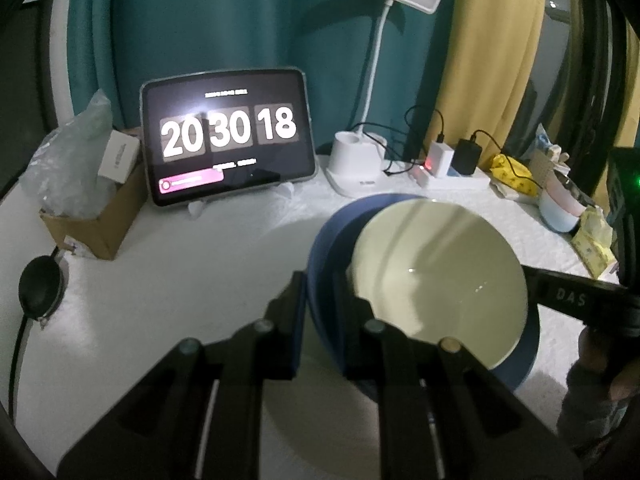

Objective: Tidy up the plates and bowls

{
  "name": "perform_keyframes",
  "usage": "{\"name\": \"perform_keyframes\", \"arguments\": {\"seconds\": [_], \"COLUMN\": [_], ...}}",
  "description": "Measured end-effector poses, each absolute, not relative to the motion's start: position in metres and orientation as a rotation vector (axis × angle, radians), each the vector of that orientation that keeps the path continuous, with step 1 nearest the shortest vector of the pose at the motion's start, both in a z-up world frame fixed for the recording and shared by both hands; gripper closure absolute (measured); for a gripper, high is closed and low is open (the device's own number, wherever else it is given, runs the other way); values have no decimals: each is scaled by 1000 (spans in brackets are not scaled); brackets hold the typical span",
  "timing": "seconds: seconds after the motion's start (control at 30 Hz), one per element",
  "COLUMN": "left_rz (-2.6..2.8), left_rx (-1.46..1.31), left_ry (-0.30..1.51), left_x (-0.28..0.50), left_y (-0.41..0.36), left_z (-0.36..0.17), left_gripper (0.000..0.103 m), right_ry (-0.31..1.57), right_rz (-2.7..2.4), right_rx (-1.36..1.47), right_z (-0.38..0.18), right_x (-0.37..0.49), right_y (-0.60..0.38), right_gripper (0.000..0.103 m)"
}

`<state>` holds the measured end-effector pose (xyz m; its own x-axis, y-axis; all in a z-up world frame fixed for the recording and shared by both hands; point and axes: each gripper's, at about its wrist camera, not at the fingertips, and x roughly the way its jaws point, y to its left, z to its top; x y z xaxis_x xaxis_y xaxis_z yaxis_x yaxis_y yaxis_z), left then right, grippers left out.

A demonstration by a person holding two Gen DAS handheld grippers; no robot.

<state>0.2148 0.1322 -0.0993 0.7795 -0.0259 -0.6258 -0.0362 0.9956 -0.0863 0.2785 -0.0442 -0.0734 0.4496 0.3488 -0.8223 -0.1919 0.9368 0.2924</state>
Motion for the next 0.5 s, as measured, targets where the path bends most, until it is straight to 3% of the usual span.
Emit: {"name": "perform_keyframes", "arguments": {"seconds": [0.5], "left_rz": [47], "left_rx": [-14], "left_ry": [656], "left_x": [208], "left_y": [123], "left_z": [-99], "left_gripper": [87], "right_ry": [1014], "right_rz": [313], "right_rx": [94], "right_z": [-72], "right_x": [269], "right_y": [-41], "right_gripper": [89]}}
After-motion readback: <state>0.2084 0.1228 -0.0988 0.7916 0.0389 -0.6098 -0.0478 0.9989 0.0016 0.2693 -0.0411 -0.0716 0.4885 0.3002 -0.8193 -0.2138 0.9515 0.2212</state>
